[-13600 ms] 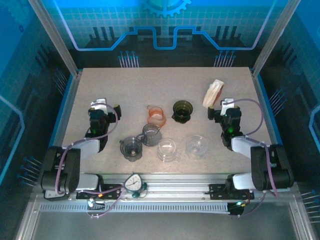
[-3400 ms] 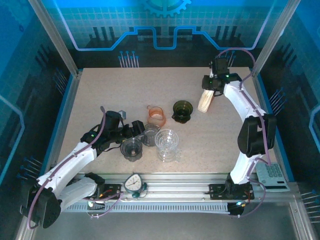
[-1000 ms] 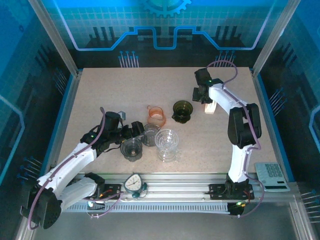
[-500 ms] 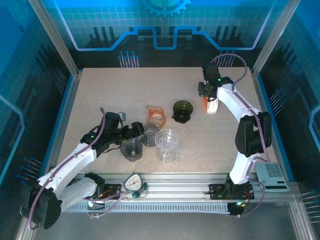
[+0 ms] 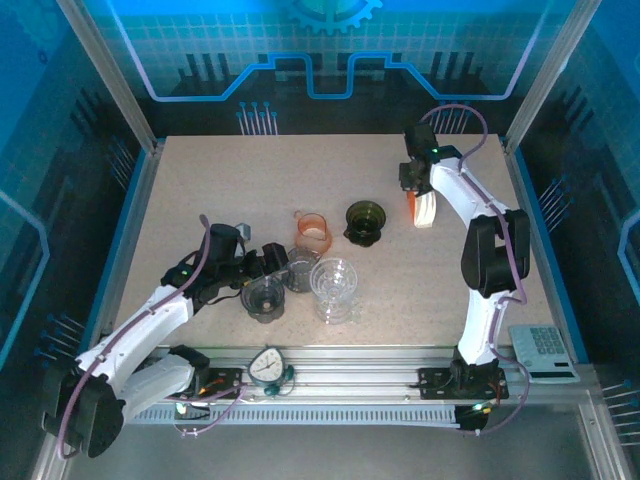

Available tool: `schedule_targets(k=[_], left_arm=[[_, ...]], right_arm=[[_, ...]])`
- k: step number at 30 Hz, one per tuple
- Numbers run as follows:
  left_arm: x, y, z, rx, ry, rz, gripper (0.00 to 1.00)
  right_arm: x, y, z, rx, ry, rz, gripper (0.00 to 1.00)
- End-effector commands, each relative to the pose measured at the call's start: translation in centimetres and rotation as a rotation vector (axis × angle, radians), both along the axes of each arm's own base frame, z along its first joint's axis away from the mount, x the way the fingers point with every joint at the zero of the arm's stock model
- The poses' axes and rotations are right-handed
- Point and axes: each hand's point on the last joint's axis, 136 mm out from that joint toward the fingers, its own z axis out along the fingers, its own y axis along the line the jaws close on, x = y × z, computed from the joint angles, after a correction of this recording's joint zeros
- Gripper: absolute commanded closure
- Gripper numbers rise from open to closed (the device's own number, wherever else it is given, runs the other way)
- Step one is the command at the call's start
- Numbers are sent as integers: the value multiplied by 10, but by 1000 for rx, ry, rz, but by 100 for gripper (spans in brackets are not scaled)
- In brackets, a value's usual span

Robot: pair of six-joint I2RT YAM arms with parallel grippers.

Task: Place the coffee filter in the dripper

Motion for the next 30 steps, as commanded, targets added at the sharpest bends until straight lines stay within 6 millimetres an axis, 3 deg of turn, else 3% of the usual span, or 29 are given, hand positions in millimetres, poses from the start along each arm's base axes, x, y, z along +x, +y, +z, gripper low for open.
schedule_targets(k=[1, 9, 16, 21, 30], left_arm=[[0, -2, -4, -8, 0, -14, 1], [1, -2, -7, -5, 8, -13, 1], [2, -2, -8, -5, 11, -12, 1], [2, -2, -8, -8, 12, -9, 1], [2, -3, -7, -19, 15, -11, 1]], right_arm=[[3, -10, 1, -32, 10, -20, 75], [6, -11, -10, -44, 32, -20, 78], [7, -14, -10, -67, 31, -16, 89], [6, -15, -2, -71, 12, -10, 100], [-3, -10, 25, -46, -49, 6, 100]])
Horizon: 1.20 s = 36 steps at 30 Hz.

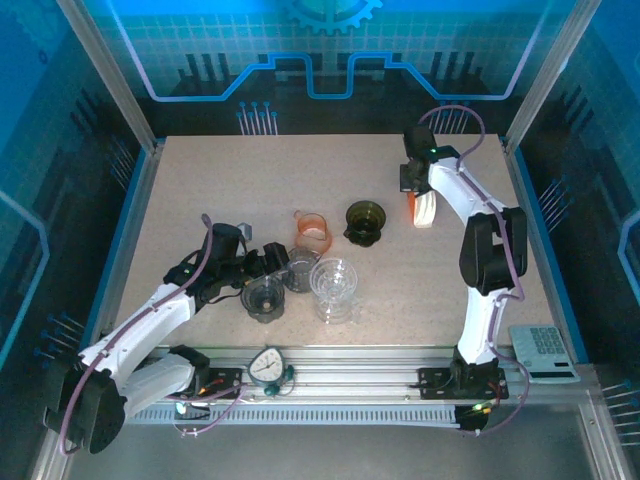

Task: Place the coffee filter in the dripper

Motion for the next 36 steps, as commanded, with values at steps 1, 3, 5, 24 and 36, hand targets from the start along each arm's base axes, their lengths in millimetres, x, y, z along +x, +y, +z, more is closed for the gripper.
schedule_targets(k=[1, 3, 5, 24, 36], left_arm=[[-1, -3, -1, -23, 6, -14, 1], [-1, -3, 0, -23, 6, -14, 1], [-1, -3, 0, -23, 6, -14, 1], [-2, -9, 33, -72, -15, -26, 1], [-15, -8, 56, -68, -44, -72, 1]], right_arm=[[-5, -3, 31, 6, -66, 7, 100], [-8, -1, 37, 11, -77, 10, 100], [-11, -1, 42, 15, -86, 11, 100], [-129, 66, 152, 244, -307, 241, 100], [-283, 133, 177, 424, -170, 653, 100]])
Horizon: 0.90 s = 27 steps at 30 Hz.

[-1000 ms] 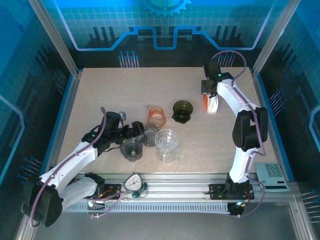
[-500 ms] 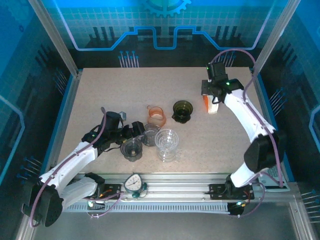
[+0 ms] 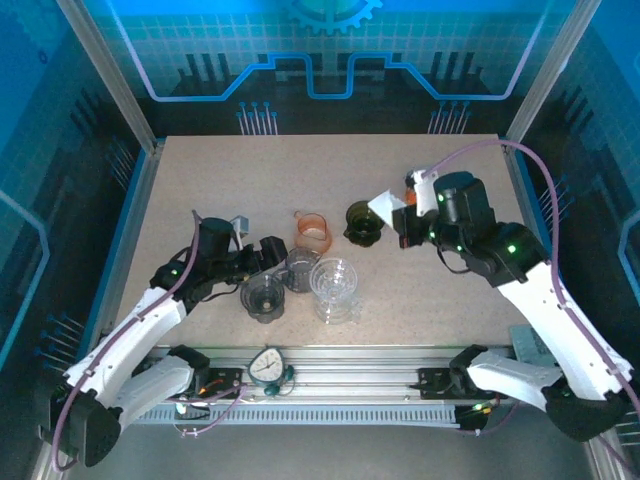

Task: Place the coffee filter in the dripper

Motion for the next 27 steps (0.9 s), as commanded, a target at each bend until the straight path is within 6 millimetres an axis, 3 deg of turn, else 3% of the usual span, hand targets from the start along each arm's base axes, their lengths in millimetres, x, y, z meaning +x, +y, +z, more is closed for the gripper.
schedule_targets(k=[1, 4, 9, 15, 27], left_arm=[[-7, -2, 12, -8, -1, -40, 1], [-9, -3, 13, -15, 1, -50, 1], [-11, -8, 17, -40, -3, -72, 1], [-14, -12, 21, -57, -8, -101, 1], [-16, -21, 28, -101, -14, -148, 4]], right_arm=[[-42, 14, -18, -49, 133, 117, 100], [-60, 27, -27, -108, 169, 178, 100], [-70, 44, -39, -221, 192, 227, 100], [-71, 56, -39, -304, 227, 263, 100], [-67, 100, -52, -521, 244, 374, 100]])
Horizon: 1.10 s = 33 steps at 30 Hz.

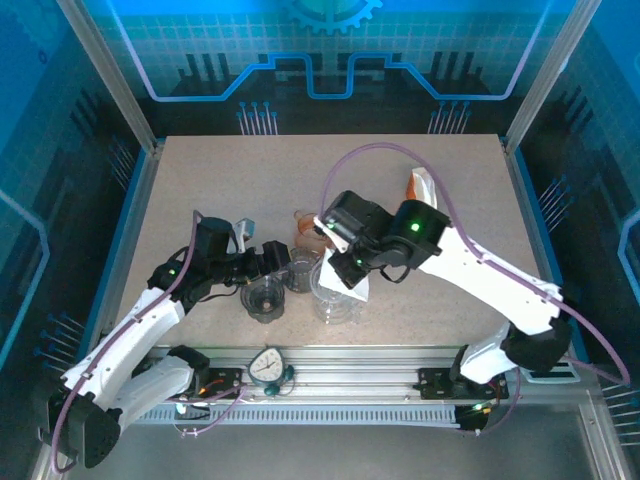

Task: Place the coffee filter in the dripper

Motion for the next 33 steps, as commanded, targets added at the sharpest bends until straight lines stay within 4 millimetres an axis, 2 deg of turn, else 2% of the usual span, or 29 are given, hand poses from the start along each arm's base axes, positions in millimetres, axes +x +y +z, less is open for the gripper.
schedule_targets(k=[1, 9, 23, 29, 33], left_arm=[[-1, -6, 20, -41, -38, -40, 4], [-3, -9, 20, -58, -29, -57, 2], [-3, -14, 12, -92, -2, -61, 1], [-3, -16, 14, -104, -3, -66, 1], [-3, -18, 16, -115, -6, -69, 1]], right_arm=[[-6, 0, -1, -86, -14, 54, 100], [-6, 20, -20, -138, 15, 93, 100], [-9, 41, -48, -146, 64, 126, 100], [-10, 40, -59, -160, 79, 119, 93], [-10, 38, -60, -160, 79, 108, 83]])
